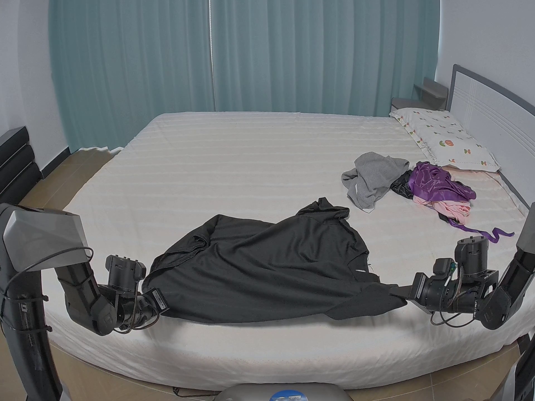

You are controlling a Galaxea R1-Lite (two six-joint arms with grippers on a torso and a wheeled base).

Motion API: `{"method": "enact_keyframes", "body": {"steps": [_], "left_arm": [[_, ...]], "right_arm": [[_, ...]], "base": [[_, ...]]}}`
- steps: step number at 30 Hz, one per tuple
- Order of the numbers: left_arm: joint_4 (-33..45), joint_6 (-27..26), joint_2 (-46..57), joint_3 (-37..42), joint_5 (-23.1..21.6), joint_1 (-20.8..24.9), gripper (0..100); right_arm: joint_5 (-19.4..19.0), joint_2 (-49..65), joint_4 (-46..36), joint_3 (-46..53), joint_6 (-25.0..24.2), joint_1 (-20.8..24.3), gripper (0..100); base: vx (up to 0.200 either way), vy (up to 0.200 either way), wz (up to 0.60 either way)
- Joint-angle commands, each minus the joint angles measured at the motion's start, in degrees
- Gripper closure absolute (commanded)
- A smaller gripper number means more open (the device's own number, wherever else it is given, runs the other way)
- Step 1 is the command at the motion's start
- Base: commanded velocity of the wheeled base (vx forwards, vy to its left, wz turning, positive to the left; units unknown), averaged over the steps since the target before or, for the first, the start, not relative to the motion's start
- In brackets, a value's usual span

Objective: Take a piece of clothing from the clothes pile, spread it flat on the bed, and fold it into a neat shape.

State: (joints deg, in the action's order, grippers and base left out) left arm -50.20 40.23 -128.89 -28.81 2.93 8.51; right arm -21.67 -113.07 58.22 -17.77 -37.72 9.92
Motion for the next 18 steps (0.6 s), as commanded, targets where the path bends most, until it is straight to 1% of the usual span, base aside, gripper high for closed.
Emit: {"method": "enact_keyframes", "body": {"steps": [1, 4, 7, 8, 9, 10, 13, 14, 15, 18], "left_arm": [[1.16, -0.68, 7.51, 2.53, 0.33, -0.77, 100], [5.38, -1.73, 10.77, 2.53, 0.85, -0.95, 100], [12.58, -3.75, 15.16, 2.00, 0.85, -1.39, 100], [12.76, -3.75, 15.34, 2.00, 0.85, -1.39, 100], [15.66, -4.81, 16.74, 2.09, 0.85, -1.39, 100], [16.45, -5.34, 17.01, 2.09, 0.85, -1.39, 100], [19.79, -8.32, 18.32, 2.61, 0.85, -1.74, 100], [19.79, -8.32, 18.32, 2.61, 0.85, -1.74, 100], [21.11, -9.38, 19.03, 2.88, 0.94, -2.18, 100], [24.36, -10.87, 19.47, 2.97, 0.85, -2.44, 100]], "right_arm": [[-0.03, 1.53, -0.13, 2.13, 0.28, 0.01, 100], [0.05, 2.33, -0.21, 2.39, 0.28, -0.17, 100], [0.05, 3.47, -0.83, 3.01, 0.54, -0.26, 100], [0.14, 3.56, -0.92, 3.01, 0.54, -0.26, 100], [0.23, 3.64, -1.71, 3.62, 0.98, -0.26, 100], [0.23, 3.64, -1.88, 3.80, 1.24, -0.17, 100], [0.32, 3.29, -2.50, 5.73, 3.79, -0.26, 100], [0.32, 3.29, -2.50, 5.73, 3.79, -0.26, 100], [0.58, 2.85, -2.59, 6.96, 5.55, -0.34, 100], [0.58, 1.53, -4.17, 8.28, 7.40, -0.34, 100]], "base": [[0.000, 0.000, 0.00], [0.000, 0.000, 0.00], [0.000, 0.000, 0.00], [0.000, 0.000, 0.00], [0.000, 0.000, 0.00], [0.000, 0.000, 0.00], [0.000, 0.000, 0.00], [0.000, 0.000, 0.00], [0.000, 0.000, 0.00], [0.000, 0.000, 0.00]]}}
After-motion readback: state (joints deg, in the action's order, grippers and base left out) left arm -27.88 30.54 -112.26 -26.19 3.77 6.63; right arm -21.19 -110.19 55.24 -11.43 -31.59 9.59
